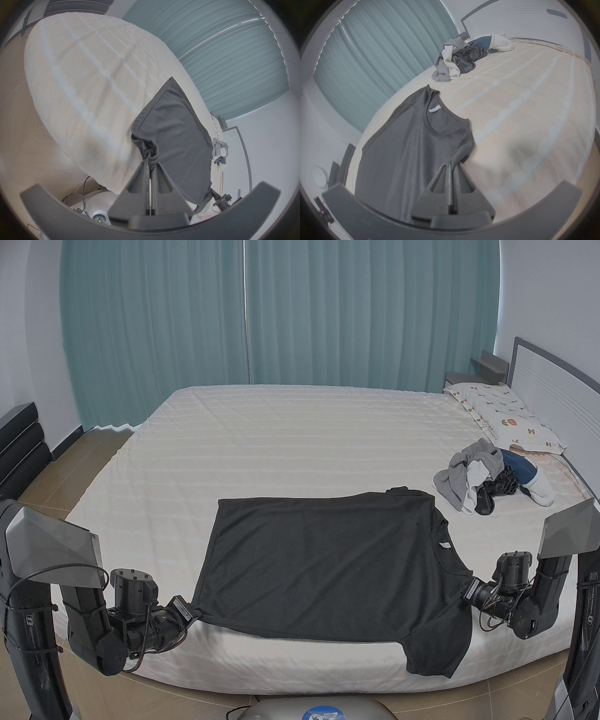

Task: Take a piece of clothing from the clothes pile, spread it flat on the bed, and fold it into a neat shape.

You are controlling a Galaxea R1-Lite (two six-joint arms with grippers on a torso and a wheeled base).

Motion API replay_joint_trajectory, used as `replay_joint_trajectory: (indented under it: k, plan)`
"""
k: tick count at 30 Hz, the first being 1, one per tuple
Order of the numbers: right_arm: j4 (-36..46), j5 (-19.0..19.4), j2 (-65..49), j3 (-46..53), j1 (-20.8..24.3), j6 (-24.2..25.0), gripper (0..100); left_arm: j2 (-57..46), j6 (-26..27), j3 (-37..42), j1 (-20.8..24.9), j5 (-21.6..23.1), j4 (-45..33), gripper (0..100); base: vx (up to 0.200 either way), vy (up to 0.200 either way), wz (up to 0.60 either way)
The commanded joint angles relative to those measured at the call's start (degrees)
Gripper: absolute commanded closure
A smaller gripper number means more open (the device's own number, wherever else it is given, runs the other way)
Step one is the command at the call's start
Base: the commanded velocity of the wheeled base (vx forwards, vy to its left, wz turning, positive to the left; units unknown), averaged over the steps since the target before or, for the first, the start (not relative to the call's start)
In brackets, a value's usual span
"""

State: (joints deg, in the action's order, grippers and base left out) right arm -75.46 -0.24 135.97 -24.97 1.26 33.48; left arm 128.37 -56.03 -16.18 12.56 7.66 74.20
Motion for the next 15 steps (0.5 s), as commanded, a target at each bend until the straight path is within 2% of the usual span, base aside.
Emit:
replay_joint_trajectory:
  k: [1, 4, 10, 11, 15]
  plan:
    - [-0.2, -0.3, 0.3, -3.1, 0.2, 3.0, 100, 0.3, 0.0, -0.1, 0.0, -0.1, 0.1, 100, 0.000, 0.000, 0.00]
    - [-0.7, -0.5, 0.3, -4.4, 0.2, 4.5, 100, 0.3, 0.0, -0.1, 0.0, -0.1, 0.1, 100, 0.000, 0.000, 0.00]
    - [-5.2, -0.7, 3.2, -4.7, 0.2, 4.1, 100, 0.3, 0.0, -0.1, 0.0, -0.2, 0.1, 100, 0.000, 0.000, 0.00]
    - [-6.0, -0.7, 3.7, -4.7, 0.2, 4.1, 0, 0.3, 0.0, -0.1, 0.0, -0.2, 0.1, 100, 0.000, 0.000, 0.00]
    - [-8.0, -0.1, 3.2, -3.2, -0.3, 4.1, 0, 0.3, 0.0, -0.1, 0.0, -0.2, 0.1, 100, 0.000, 0.000, 0.00]
